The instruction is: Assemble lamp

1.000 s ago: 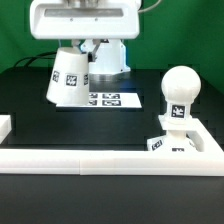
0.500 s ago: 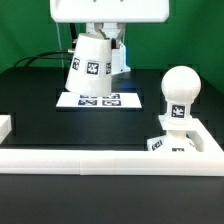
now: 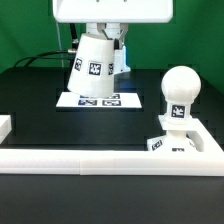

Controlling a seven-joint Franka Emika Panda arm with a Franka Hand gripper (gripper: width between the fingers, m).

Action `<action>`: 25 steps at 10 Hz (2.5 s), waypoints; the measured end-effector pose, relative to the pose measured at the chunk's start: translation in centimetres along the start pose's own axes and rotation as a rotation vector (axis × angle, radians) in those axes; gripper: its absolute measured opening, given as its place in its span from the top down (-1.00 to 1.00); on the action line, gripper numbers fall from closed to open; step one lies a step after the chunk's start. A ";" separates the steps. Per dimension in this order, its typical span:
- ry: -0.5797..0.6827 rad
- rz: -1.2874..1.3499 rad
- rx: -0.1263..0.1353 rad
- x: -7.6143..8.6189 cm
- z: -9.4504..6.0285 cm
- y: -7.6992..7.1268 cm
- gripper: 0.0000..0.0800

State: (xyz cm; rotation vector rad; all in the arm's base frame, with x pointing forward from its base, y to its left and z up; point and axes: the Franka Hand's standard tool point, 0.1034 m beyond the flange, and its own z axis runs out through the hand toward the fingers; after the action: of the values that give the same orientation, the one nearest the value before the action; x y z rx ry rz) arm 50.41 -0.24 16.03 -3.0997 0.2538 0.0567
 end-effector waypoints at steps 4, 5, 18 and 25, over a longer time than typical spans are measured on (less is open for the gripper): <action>-0.006 -0.007 0.008 0.9 -1.7 -2.8 0.89; -0.006 -0.003 0.011 1.2 -2.4 -3.8 0.89; 0.002 -0.008 0.041 4.5 -7.2 -10.2 0.89; 0.031 0.006 0.050 7.1 -7.8 -14.1 0.89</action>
Offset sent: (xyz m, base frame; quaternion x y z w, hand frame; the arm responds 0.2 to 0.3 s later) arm 0.0246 0.0454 0.0308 0.0301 -0.0253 0.0363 0.9986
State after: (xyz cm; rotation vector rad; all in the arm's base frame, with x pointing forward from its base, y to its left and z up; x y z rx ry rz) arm 60.00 12.25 23.92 -3.0519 0.2606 0.0023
